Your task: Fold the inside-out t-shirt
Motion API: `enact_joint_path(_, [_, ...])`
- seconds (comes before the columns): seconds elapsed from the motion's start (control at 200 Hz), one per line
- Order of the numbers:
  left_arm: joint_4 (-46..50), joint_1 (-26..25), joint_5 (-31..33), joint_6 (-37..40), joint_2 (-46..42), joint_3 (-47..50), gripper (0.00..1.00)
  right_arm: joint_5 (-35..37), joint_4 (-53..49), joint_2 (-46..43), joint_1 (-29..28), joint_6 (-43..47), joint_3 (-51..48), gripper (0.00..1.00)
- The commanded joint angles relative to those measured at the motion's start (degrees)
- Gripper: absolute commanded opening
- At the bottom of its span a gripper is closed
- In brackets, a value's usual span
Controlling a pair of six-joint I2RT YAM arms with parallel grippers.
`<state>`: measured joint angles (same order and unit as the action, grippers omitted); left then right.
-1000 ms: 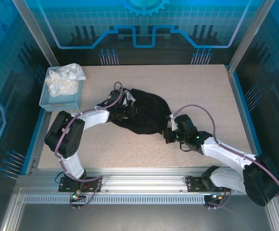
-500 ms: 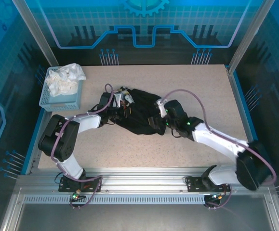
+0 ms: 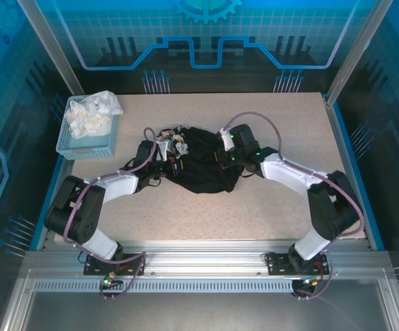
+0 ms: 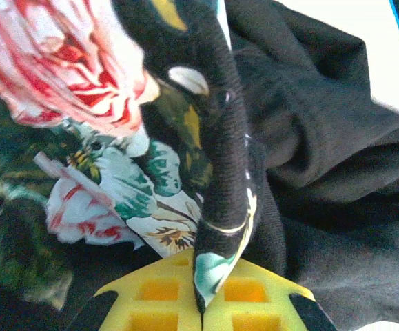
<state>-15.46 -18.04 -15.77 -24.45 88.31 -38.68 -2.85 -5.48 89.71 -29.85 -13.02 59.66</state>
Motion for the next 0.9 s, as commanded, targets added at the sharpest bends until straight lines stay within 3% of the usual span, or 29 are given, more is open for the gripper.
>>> enact_joint_path(0.0, [1.8, -0.1, 4.3, -1.7, -5.0, 4.6, 0.06, -9.2, 7.5, -9.4, 2.6, -1.2, -1.6, 0.00])
enact_joint_path(0.155, [2.3, -0.1, 6.6, -3.5, -9.8, 11.9, 0.12, -21.0, 13.2, -15.1, 4.3, -2.3, -2.0, 0.00])
enact_joint_path(0.255, [5.6, -0.4, 7.3, -2.4, -14.9, 13.8, 0.28, -24.9, 11.2, -16.0, 5.0, -1.2, -1.4, 0.00])
enact_joint_path(0.33, [8.4, -1.6, 9.8, -0.7, -21.6, 14.1, 0.47, -25.9, 8.6, -15.7, 5.2, 0.1, -0.9, 0.00])
enact_joint_path(0.515, [7.7, -6.7, 13.8, 5.9, -34.4, 12.0, 0.72, -30.3, 1.0, -13.0, 5.9, 5.2, 3.0, 0.00])
enact_joint_path(0.595, [5.7, -7.3, 10.0, 10.0, -31.1, 8.1, 0.76, -29.8, -1.4, -12.6, 6.0, 6.9, 3.8, 0.00])
enact_joint_path(0.735, [7.5, -7.4, 1.3, 17.4, -17.9, -2.2, 0.78, -29.4, -2.5, -13.4, 6.9, 7.1, 3.4, 0.00])
enact_joint_path(0.895, [9.4, -7.4, -6.8, 21.3, -6.9, -10.5, 0.78, -29.0, -3.5, -15.1, 8.3, 7.5, 2.4, 0.00])
